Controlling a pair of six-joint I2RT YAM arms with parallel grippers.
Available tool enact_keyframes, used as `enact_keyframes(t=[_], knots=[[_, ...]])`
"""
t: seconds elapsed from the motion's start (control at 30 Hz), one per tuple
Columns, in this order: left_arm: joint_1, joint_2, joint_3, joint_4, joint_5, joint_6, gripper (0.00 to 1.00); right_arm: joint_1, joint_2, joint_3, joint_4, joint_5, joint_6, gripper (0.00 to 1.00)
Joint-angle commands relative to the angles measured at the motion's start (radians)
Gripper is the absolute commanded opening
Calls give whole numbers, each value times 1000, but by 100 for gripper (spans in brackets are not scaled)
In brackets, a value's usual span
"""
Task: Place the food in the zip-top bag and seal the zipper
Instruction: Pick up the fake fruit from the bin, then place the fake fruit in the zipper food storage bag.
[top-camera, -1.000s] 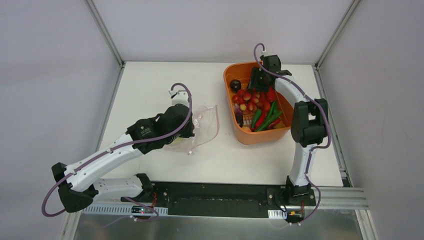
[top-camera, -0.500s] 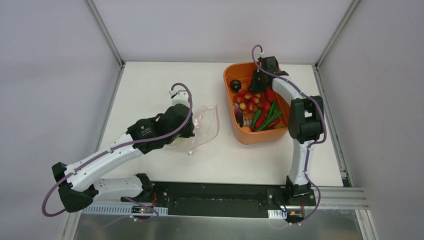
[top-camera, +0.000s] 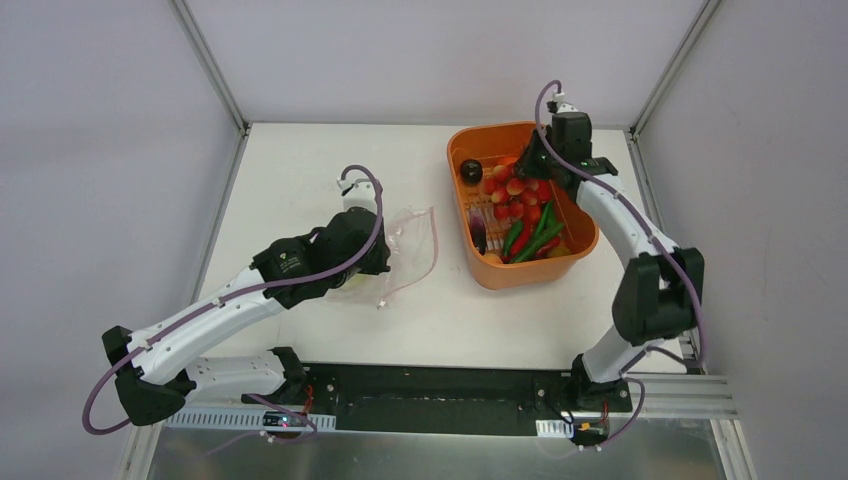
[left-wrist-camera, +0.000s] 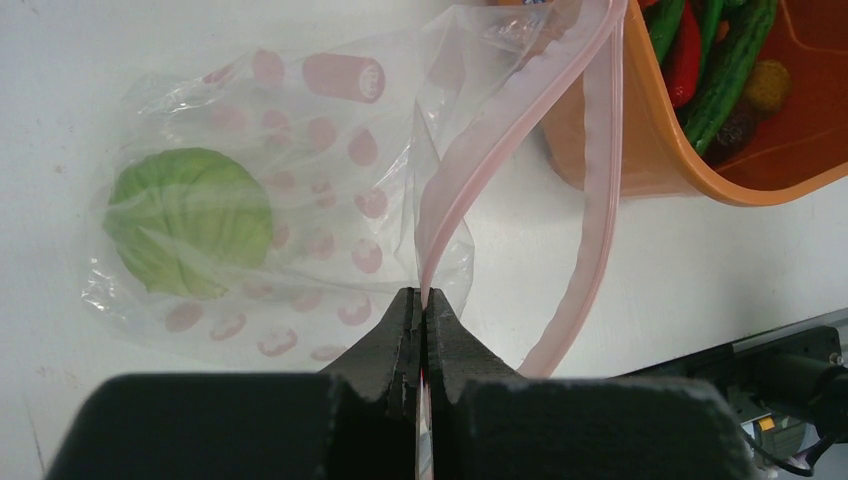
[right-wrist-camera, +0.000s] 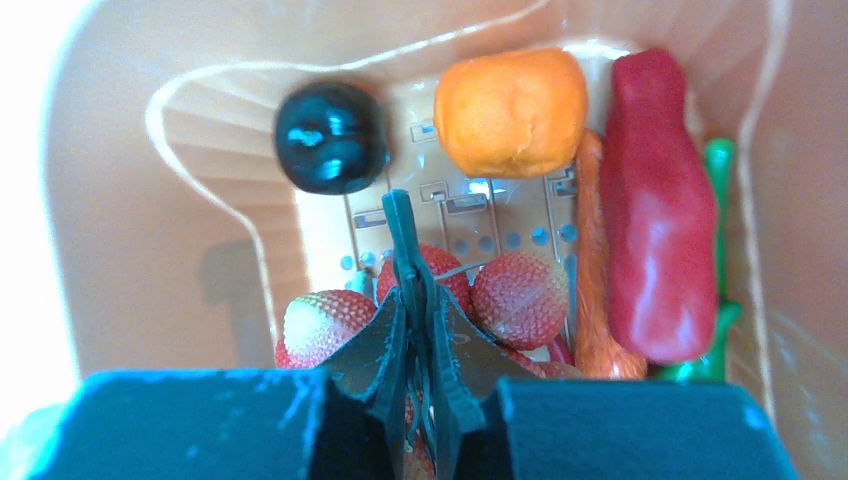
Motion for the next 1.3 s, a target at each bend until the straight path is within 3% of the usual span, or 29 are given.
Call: enact_keyframes(t=[0.0,0.23,0.57,0.9,1.07,1.27], knots=[[11,-11,3,39,27,-18,0,-1,-195,-101,146,62,53,0],[11,7,11,48,43,-24,0,0,-372,-202,195,69,124,0],[12,51,66,49,69,-20,0,3,-595,-291,310,-217,333,0],[12,46,65,103,81,-41,0,67,-655,-372,483,-465,443,0],[11,43,67,128,116,-54,0,172,-660,-391,568,-451,490,0],[11,36,57,166,146,-83,0,304,-643,-462,714,-286,563,0]])
